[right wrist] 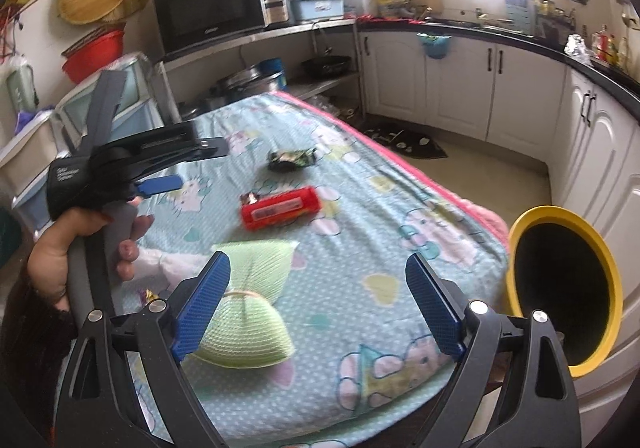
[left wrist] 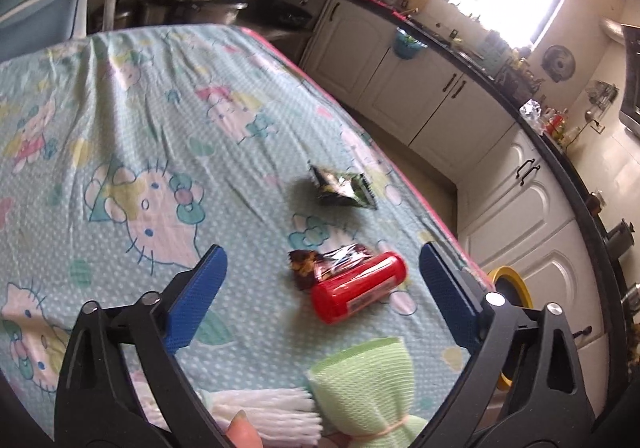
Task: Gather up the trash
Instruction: 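Move both open grippers back from the bin to the trash on the bed, then grasp brown chocolate wrapper with left gripper while right grasps green mesh pad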
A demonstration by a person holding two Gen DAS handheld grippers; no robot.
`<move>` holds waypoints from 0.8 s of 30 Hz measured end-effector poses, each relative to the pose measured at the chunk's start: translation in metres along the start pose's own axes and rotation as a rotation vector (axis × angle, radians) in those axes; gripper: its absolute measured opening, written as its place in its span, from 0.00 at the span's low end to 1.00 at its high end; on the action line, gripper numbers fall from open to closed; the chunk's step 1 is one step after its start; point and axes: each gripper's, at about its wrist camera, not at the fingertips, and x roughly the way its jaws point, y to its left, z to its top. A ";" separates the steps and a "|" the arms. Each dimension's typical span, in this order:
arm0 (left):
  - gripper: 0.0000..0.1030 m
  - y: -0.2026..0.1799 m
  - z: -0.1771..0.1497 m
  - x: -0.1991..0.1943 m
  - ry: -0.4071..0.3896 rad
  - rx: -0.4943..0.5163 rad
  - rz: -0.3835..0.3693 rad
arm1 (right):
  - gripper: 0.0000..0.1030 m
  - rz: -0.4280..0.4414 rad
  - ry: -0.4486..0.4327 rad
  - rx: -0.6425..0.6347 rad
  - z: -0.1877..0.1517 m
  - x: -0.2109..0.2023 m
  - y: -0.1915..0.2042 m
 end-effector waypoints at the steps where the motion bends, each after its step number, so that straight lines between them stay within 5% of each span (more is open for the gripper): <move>1: 0.81 0.002 -0.001 0.003 0.010 -0.004 -0.003 | 0.84 0.004 0.005 -0.006 -0.001 0.002 0.002; 24: 0.47 0.006 0.003 0.064 0.204 -0.046 -0.040 | 0.84 0.099 0.203 -0.038 -0.026 0.071 0.027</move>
